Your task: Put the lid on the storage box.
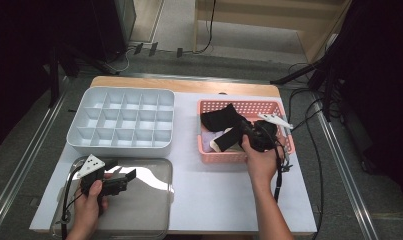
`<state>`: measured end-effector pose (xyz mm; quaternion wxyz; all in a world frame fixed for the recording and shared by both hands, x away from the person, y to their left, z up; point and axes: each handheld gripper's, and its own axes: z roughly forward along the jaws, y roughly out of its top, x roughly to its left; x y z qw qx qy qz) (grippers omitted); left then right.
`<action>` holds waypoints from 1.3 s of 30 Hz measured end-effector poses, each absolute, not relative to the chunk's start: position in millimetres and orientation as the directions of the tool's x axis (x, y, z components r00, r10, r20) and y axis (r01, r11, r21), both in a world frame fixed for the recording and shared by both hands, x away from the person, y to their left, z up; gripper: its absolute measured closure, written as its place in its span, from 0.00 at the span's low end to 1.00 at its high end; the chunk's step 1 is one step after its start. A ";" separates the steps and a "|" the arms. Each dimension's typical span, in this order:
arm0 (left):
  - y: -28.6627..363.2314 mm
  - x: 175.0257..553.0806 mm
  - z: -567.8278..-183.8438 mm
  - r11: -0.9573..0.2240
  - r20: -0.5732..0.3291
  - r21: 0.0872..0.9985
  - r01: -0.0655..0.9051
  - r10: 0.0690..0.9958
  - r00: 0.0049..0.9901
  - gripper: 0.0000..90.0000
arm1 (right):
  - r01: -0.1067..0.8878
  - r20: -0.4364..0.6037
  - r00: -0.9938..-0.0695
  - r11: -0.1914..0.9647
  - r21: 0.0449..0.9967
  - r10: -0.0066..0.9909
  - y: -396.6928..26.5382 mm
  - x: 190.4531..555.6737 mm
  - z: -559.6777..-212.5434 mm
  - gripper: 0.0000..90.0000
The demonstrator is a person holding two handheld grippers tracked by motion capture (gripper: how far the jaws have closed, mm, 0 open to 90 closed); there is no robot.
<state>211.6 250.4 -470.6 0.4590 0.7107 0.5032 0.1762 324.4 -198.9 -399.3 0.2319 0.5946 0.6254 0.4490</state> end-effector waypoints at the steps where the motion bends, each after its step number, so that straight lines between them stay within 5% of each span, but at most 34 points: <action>1: 250.4 211.6 -470.6 -0.072 -0.211 0.830 0.554 0.877 0.431 0.18 | 0.507 0.240 -0.184 -0.117 0.854 0.953 -203.0 322.5 -394.8 0.94; 7: 250.0 211.8 -470.6 -0.074 -0.207 0.830 0.552 0.879 0.429 0.18 | 0.364 0.164 -0.160 -0.096 0.927 0.973 -214.5 316.0 -375.4 0.94; 23: 250.8 211.3 -470.7 -0.066 -0.215 0.832 0.551 0.877 0.430 0.18 | 0.479 0.238 -0.435 -0.001 0.878 0.868 -147.5 319.0 -407.4 0.77; 34: 251.1 211.6 -470.5 -0.072 -0.214 0.829 0.555 0.876 0.433 0.18 | 0.455 0.304 -0.359 -0.119 0.883 0.883 -187.3 315.8 -402.3 0.65; 39: 250.6 211.5 -470.6 -0.071 -0.213 0.829 0.554 0.877 0.430 0.18 | 0.506 0.272 -0.243 -0.117 0.854 0.931 -197.0 320.3 -409.8 0.54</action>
